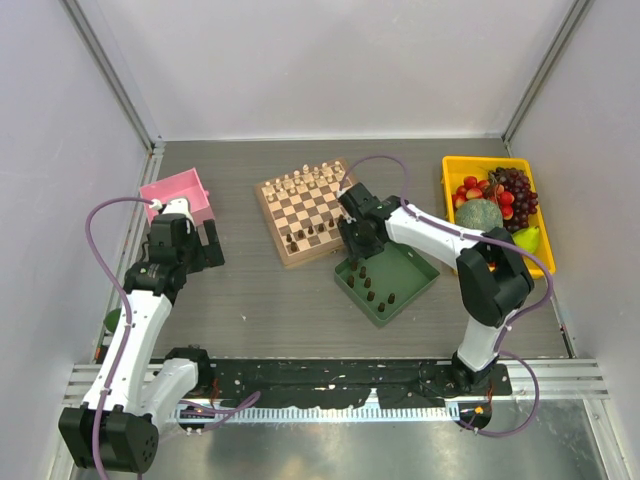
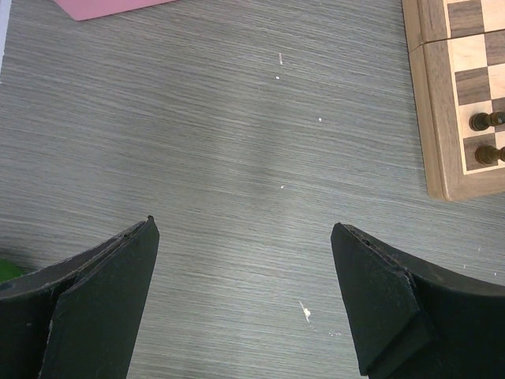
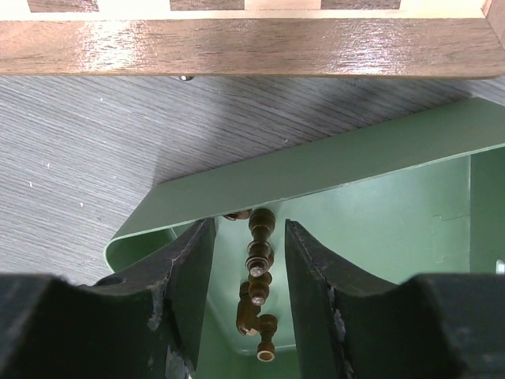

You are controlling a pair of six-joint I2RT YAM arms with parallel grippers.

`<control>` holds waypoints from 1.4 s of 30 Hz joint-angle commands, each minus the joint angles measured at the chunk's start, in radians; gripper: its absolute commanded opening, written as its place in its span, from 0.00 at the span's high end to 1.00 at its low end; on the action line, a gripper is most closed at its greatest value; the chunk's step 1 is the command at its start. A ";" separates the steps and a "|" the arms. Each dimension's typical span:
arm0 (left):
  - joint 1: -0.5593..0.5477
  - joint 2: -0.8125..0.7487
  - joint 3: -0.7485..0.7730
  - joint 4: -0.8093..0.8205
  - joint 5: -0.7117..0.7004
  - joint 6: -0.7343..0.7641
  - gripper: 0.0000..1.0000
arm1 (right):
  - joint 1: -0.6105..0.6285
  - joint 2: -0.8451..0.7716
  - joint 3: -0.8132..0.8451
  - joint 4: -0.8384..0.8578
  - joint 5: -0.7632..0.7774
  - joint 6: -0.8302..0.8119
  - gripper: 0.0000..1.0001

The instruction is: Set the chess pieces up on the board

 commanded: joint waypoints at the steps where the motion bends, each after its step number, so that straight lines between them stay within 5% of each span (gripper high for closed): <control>1: 0.005 0.001 0.038 0.002 0.000 0.009 0.01 | 0.001 0.008 0.035 0.030 -0.009 -0.011 0.54; 42: 0.007 0.008 0.041 -0.001 0.001 0.009 0.01 | 0.001 -0.041 -0.116 0.280 -0.104 -0.046 0.57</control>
